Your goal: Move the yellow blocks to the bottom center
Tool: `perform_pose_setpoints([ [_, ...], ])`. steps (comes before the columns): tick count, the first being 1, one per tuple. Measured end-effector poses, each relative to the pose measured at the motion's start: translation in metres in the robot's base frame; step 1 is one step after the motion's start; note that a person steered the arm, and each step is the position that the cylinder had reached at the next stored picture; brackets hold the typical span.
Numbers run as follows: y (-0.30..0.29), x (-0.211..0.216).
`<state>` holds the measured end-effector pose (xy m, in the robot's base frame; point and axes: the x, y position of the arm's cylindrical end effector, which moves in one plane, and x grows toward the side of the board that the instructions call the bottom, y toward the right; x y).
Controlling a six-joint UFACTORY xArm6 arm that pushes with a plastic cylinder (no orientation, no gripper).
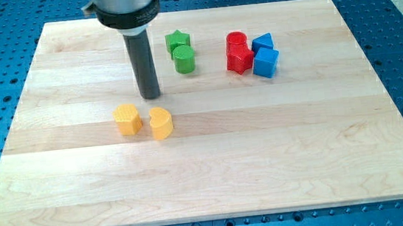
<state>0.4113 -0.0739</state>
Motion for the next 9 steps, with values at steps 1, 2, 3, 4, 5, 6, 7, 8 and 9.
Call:
perform_pose_setpoints([
  [1,0.001,0.061],
  [2,0.001,0.113],
  [3,0.002,0.117],
  [4,0.002,0.138],
  [5,-0.003,0.138],
  [6,-0.002,0.138],
  [7,0.035,0.138],
  [8,0.054,0.139],
  [9,0.053,0.136],
])
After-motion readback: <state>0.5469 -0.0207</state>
